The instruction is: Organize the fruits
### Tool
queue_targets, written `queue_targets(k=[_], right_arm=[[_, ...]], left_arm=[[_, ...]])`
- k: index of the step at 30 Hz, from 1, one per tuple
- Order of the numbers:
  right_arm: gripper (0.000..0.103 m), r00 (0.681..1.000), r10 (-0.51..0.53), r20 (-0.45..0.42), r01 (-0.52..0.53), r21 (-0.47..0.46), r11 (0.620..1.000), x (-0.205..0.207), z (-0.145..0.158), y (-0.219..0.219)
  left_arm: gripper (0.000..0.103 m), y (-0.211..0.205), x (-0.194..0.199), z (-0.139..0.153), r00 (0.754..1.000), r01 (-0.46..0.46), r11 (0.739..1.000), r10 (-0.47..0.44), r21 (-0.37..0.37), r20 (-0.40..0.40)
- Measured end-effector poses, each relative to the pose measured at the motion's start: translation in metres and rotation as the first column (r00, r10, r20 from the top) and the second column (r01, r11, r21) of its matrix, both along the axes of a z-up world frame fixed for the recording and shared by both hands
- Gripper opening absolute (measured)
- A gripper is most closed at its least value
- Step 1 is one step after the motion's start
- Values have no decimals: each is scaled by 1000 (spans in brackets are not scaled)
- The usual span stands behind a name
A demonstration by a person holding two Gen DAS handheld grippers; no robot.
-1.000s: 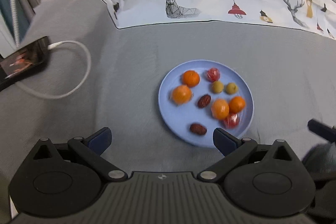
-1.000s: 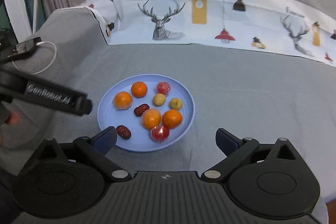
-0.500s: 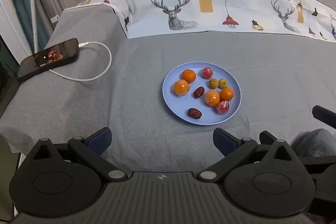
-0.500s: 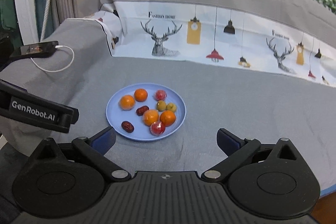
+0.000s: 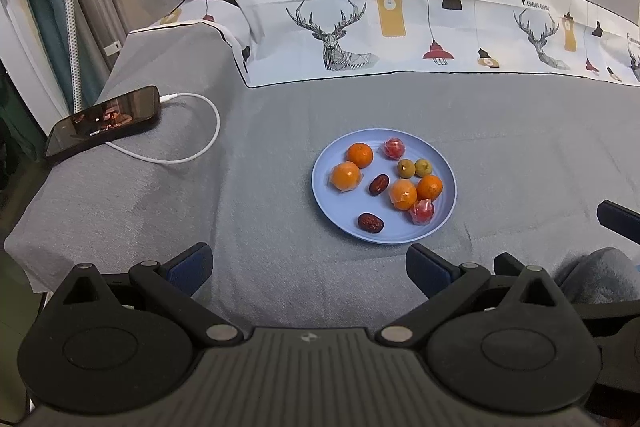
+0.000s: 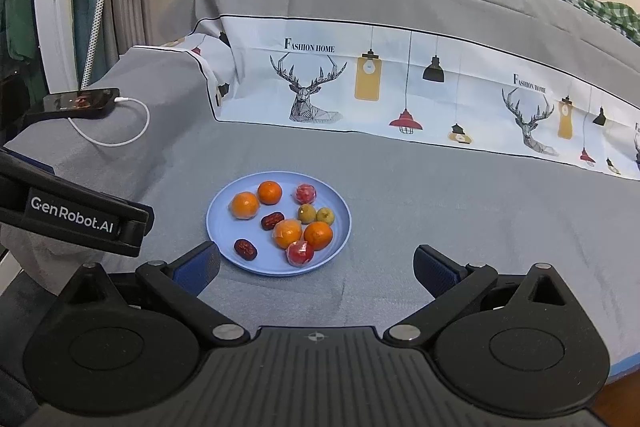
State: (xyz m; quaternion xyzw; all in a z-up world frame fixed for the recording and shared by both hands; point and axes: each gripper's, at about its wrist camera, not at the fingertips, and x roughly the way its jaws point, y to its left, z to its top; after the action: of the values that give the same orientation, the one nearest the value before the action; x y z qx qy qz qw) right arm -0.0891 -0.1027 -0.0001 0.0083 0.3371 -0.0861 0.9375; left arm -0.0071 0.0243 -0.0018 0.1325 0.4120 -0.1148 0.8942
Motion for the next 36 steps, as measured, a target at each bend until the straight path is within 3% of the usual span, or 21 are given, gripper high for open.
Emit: queue_targets(k=[36], right_arm=[[102, 1000, -6, -29, 6, -3, 1000, 8, -6, 1]], left_arm=[[103, -4, 6, -12, 1000, -4, 1000, 5, 22, -25]])
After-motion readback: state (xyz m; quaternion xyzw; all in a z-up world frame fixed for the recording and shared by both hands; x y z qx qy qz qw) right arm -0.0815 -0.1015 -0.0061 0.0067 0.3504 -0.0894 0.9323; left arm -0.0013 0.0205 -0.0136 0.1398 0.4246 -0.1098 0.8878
